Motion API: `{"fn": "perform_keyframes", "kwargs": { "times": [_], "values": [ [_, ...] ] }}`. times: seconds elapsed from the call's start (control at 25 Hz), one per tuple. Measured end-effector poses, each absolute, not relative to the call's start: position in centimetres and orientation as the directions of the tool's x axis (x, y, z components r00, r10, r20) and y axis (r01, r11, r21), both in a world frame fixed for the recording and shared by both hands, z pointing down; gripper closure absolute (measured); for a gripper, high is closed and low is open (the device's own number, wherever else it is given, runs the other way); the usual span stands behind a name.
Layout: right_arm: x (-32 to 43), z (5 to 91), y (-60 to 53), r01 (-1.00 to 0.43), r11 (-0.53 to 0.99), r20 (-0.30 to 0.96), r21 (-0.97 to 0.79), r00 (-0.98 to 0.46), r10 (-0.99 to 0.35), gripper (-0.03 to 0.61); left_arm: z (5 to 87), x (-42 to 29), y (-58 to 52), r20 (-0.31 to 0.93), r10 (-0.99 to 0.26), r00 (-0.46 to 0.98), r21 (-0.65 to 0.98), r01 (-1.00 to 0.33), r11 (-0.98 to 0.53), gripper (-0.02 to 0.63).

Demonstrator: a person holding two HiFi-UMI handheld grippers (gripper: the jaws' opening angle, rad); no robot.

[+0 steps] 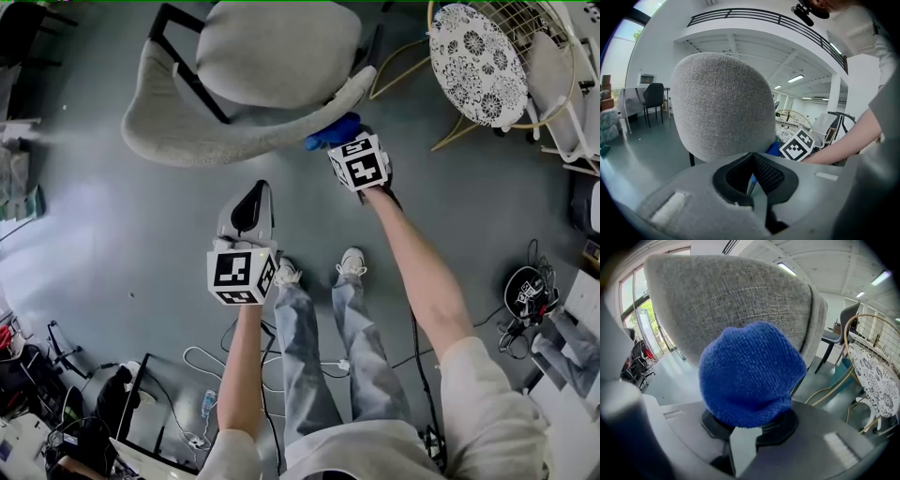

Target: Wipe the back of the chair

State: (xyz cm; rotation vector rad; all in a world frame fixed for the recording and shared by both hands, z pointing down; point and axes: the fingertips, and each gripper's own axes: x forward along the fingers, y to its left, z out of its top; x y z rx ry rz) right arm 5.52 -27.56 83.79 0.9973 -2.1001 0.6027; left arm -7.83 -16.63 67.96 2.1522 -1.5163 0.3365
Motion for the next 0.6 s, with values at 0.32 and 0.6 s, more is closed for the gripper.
{"fn": "perform_keyframes", "kwargs": {
  "times": [0.32, 0.6],
  "values": [
    [6.3, 80.7, -26.5, -0.816, 0.569, 0.714, -0.099, -0.457, -0.53, 0.491, 66.9, -8.5, -16.4, 0.453, -0.818, 0.354, 0.228, -0.933, -0.278, 0.609],
    [7.8, 72.7, -24.3, -0.823, 0.564, 0.56, -0.07, -0.5, -0.66, 0.491, 65.9, -8.2, -15.9, 0.438, -0.827, 0.353, 0.209, -0.934, -0.288, 0.609]
  ]
}}
